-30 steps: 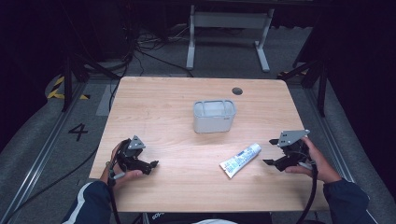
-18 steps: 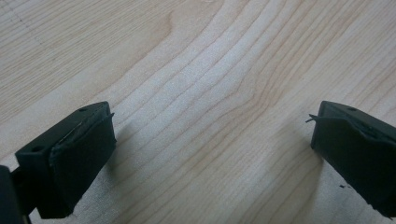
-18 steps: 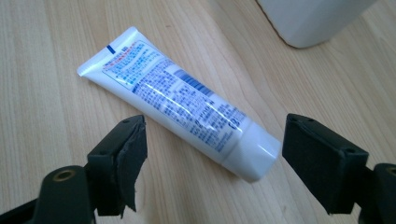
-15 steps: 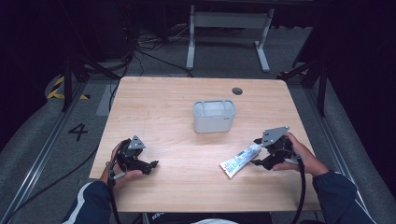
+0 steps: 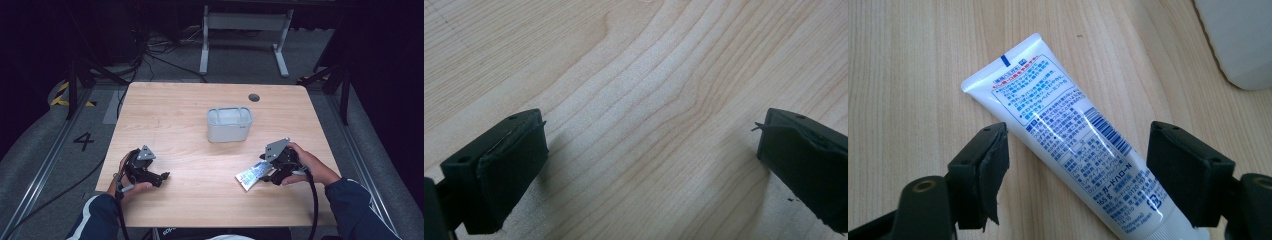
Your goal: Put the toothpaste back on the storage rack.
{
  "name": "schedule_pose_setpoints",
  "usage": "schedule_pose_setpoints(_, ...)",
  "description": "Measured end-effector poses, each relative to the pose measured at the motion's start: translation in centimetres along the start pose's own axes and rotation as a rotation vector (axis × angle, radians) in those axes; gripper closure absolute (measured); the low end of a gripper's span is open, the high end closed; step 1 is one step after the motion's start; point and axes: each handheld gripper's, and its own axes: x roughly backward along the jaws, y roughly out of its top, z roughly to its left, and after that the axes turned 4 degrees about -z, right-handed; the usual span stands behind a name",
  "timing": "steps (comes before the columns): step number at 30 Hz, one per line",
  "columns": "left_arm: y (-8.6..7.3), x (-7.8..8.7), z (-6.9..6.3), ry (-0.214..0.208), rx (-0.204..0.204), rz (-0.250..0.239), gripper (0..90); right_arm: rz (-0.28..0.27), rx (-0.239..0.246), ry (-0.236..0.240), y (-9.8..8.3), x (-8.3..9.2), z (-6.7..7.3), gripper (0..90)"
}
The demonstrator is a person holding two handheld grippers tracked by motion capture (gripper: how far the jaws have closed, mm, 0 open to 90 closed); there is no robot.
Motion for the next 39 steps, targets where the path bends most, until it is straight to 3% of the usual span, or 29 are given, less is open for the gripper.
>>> schedule_pose_setpoints(19,0.0,0.0,0.0,-0.001,0.002,0.000,0.1,0.110,0.115,0.078,2.0,-2.3,0.4,26.8)
schedule_pose_setpoints(31,0.0,0.0,0.0,0.000,0.000,0.000,0.2,0.192,0.150,0.099,2.7,-3.6,0.5,23.7)
schedule_pose_setpoints(39,0.0,0.0,0.0,0.000,0.000,0.000,0.2,0.228,0.167,0.102,3.1,-4.5,0.2,31.9)
